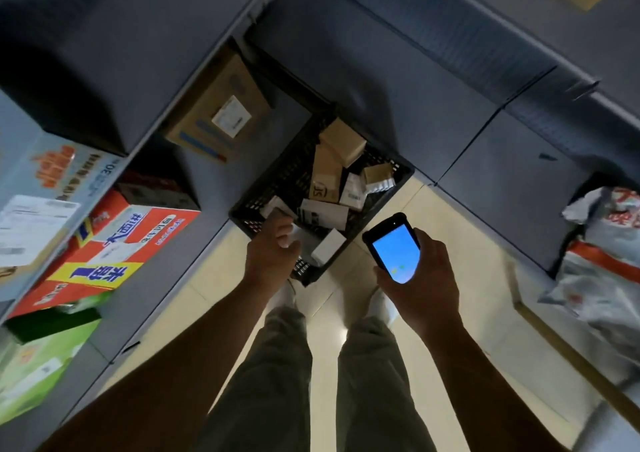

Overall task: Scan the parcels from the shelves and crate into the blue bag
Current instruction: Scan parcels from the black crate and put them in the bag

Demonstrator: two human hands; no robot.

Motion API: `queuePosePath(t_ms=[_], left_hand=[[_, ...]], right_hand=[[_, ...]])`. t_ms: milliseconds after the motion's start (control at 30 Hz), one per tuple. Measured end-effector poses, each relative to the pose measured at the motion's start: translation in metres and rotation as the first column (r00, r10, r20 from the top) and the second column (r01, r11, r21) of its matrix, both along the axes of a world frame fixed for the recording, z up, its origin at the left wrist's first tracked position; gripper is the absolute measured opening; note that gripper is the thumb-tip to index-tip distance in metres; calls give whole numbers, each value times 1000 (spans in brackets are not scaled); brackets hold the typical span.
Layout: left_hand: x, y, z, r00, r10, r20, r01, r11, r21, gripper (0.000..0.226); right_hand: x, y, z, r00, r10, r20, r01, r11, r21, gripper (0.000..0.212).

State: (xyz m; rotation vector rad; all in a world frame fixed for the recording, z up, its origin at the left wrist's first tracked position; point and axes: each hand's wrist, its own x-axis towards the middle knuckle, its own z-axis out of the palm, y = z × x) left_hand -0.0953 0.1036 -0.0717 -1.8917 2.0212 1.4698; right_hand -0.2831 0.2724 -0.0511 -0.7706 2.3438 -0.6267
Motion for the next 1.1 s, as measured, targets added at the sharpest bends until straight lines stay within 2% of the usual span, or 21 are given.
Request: queuePosePath(t_ms=[167, 333, 467, 600, 733, 800, 933, 1100], left_hand=[[-12, 2, -100, 981, -175, 79, 177, 984, -29, 43], [-18, 5, -189, 911, -346, 225, 369, 927, -67, 58], [-24, 14, -237, 821, -461, 338, 497, 868, -24, 81], [-24, 21, -275, 750, -539, 383, 578, 816, 15, 101], [-25, 31, -296, 699, -610, 374, 654, 757, 12, 105], [-25, 29, -301, 716, -604, 350, 643, 766, 6, 99], [-18, 9, -291, 830, -491, 264, 522, 851, -61, 77], [2, -38, -253, 970, -217, 107, 221, 975, -20, 69]], right_hand=[[0, -6, -74, 1000, -21, 16, 21, 999, 36, 85], [7, -4, -122, 999, 13, 31, -14, 1000, 24, 87], [11, -6, -150, 998, 66, -15, -66, 997, 32, 87], [5, -8, -172, 997, 78, -19, -77, 996, 52, 90], [3, -9, -183, 997, 71, -8, -70, 996, 62, 91], [4, -7, -186, 998, 70, -3, -70, 995, 69, 89], [9, -5, -183, 997, 78, 9, -79, 993, 85, 88], [16, -14, -172, 997, 77, 10, -77, 994, 77, 87]])
